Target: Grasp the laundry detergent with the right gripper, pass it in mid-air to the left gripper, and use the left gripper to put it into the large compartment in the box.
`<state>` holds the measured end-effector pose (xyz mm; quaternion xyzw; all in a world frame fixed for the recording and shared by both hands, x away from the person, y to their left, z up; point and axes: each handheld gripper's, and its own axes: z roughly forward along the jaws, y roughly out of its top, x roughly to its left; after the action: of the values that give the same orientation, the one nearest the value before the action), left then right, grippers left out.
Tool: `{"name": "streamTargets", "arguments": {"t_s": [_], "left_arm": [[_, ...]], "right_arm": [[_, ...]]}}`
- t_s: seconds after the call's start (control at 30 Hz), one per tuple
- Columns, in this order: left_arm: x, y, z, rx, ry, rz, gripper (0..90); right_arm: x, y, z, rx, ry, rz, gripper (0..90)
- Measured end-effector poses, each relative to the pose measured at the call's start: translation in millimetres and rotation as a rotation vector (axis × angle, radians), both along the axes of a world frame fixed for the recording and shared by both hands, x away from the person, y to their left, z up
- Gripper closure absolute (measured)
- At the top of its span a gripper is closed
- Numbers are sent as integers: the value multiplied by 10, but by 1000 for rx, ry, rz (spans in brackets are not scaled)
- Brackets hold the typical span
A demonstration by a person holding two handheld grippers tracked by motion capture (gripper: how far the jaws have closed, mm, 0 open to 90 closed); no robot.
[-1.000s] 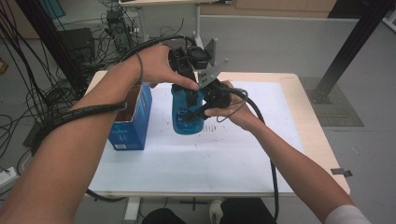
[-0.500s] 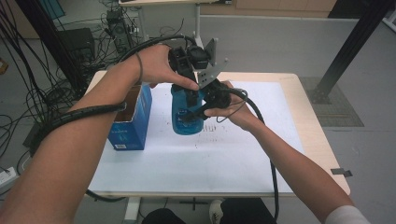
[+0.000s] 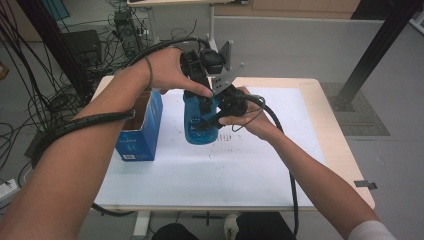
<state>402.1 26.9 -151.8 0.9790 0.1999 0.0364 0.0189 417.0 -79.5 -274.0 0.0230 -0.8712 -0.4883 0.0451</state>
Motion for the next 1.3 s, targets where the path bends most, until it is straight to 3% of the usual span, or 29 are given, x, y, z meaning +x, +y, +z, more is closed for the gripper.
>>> {"name": "streamTargets", "arguments": {"t_s": [0.37, 0.4, 0.73, 0.77, 1.03, 1.3], "left_arm": [[0, -8, -16, 0, 1, -1, 59], [0, -8, -16, 0, 1, -1, 59], [6, 7, -11, -3, 0, 3, 55], [8, 4, -12, -6, -1, 3, 55], [13, 2, -39, -15, -12, 6, 55], [23, -22, -58, 6, -2, -14, 69]], "right_arm": [[-16, -29, 17, -10, 18, -15, 441], [14, -12, 11, 21, -21, 2, 441], [0, -12, 13, 0, 2, -6, 441], [19, -3, 11, 20, -21, 5, 441], [25, -21, 13, 19, -20, 0, 441], [31, -29, 11, 22, -27, 8, 440]]}}
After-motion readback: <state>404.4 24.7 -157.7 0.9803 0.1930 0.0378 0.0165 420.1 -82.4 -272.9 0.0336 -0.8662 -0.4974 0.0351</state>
